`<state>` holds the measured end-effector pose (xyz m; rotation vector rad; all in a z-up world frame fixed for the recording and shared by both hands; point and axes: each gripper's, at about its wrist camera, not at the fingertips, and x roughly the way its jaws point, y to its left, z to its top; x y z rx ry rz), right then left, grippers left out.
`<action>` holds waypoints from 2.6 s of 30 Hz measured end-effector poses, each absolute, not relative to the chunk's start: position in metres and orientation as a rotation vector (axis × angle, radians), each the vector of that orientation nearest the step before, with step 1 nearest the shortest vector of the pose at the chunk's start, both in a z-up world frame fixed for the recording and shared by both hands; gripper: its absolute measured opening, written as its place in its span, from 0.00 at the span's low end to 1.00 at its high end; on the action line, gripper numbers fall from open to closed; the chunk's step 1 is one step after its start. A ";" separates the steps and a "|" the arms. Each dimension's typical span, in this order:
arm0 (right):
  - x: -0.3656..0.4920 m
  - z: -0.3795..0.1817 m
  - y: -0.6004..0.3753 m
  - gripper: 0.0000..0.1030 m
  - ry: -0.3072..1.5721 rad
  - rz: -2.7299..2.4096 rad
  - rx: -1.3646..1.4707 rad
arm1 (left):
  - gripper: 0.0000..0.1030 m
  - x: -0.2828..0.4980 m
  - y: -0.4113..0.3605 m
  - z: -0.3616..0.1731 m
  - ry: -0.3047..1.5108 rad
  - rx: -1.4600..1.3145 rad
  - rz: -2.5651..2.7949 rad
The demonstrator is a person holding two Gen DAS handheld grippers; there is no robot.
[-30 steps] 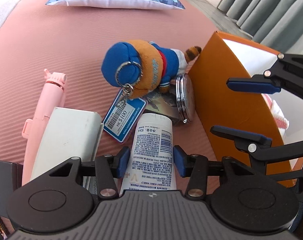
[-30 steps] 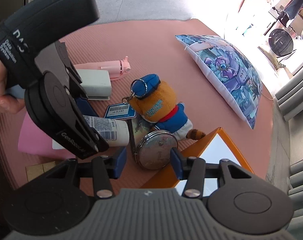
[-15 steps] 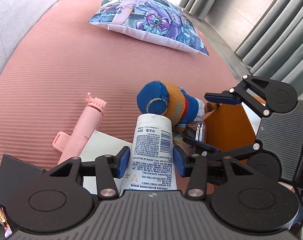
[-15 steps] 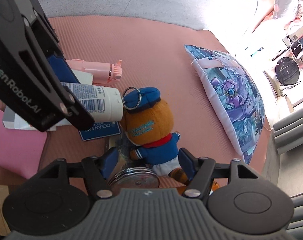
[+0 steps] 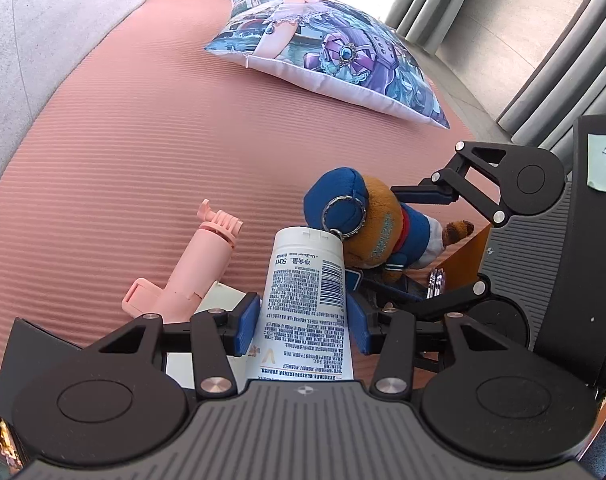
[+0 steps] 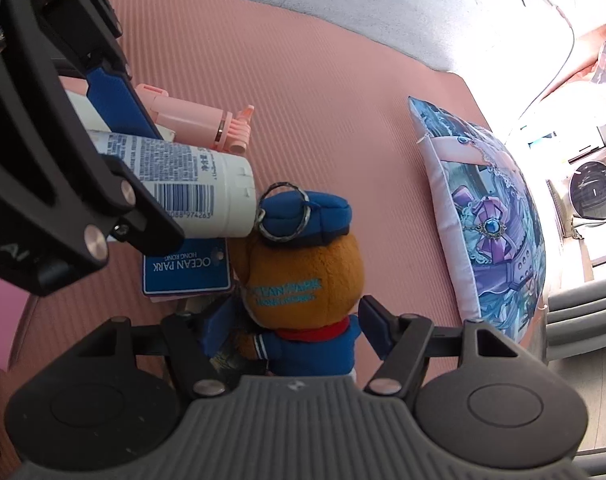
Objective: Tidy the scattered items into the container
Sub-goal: 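Carry the lotion tube with left tool while right tool carries the bear into the box, then open left tool to drop the tube while right tool releases the bear in the box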
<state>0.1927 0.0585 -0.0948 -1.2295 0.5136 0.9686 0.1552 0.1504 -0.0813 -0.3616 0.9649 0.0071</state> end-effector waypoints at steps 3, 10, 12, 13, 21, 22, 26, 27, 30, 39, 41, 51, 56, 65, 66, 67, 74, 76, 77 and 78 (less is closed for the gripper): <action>0.191 -0.096 0.059 0.57 0.494 0.951 -1.248 | 0.53 0.156 0.153 -0.082 0.966 -0.380 0.010; 0.184 -0.089 0.050 0.50 0.466 0.931 -1.195 | 0.53 0.152 0.155 -0.079 0.945 -0.398 0.023; 0.182 -0.082 0.045 0.49 0.451 0.916 -1.155 | 0.53 0.150 0.156 -0.075 0.925 -0.404 0.026; 0.181 -0.079 0.043 0.49 0.441 0.909 -1.132 | 0.53 0.149 0.157 -0.073 0.914 -0.408 0.026; 0.165 -0.033 0.017 0.49 0.354 0.866 -0.909 | 0.53 0.130 0.157 -0.049 0.797 -0.458 0.012; 0.161 -0.026 0.016 0.49 0.340 0.859 -0.881 | 0.53 0.128 0.156 -0.045 0.779 -0.459 0.008; 0.150 0.003 -0.001 0.49 0.290 0.829 -0.775 | 0.53 0.118 0.147 -0.025 0.723 -0.457 -0.012; 0.149 0.009 -0.007 0.49 0.280 0.821 -0.754 | 0.53 0.115 0.144 -0.020 0.708 -0.454 -0.022; 0.145 0.028 -0.026 0.49 0.268 0.799 -0.692 | 0.53 0.111 0.131 -0.005 0.669 -0.454 -0.062; 0.128 0.059 -0.094 0.49 0.343 0.708 -0.621 | 0.52 0.110 0.077 0.023 0.641 -0.481 -0.235; 0.129 0.060 -0.109 0.49 0.371 0.684 -0.610 | 0.52 0.112 0.066 0.024 0.645 -0.489 -0.266; 0.141 0.045 -0.176 0.49 0.581 0.558 -0.565 | 0.10 0.130 0.014 0.005 0.759 -0.444 -0.380; 0.153 0.026 -0.206 0.49 0.714 0.515 -0.489 | 0.09 0.134 0.014 -0.005 0.807 -0.437 -0.363; 0.179 0.003 -0.244 0.50 0.928 0.418 -0.368 | 0.10 0.132 0.012 -0.012 0.846 -0.387 -0.329; 0.181 0.001 -0.247 0.50 0.949 0.409 -0.353 | 0.10 0.131 0.012 -0.013 0.850 -0.384 -0.331; 0.183 -0.001 -0.250 0.50 0.966 0.401 -0.342 | 0.09 0.131 0.011 -0.014 0.854 -0.383 -0.332; 0.195 -0.010 -0.262 0.50 1.069 0.352 -0.318 | 0.10 0.128 0.011 -0.016 0.869 -0.363 -0.322; 0.201 -0.016 -0.263 0.50 1.110 0.335 -0.312 | 0.10 0.128 0.011 -0.016 0.874 -0.362 -0.322; 0.204 -0.019 -0.263 0.50 1.128 0.327 -0.314 | 0.10 0.127 0.011 -0.016 0.875 -0.360 -0.321; 0.206 -0.023 -0.263 0.50 1.143 0.317 -0.319 | 0.10 0.127 0.010 -0.017 0.876 -0.358 -0.321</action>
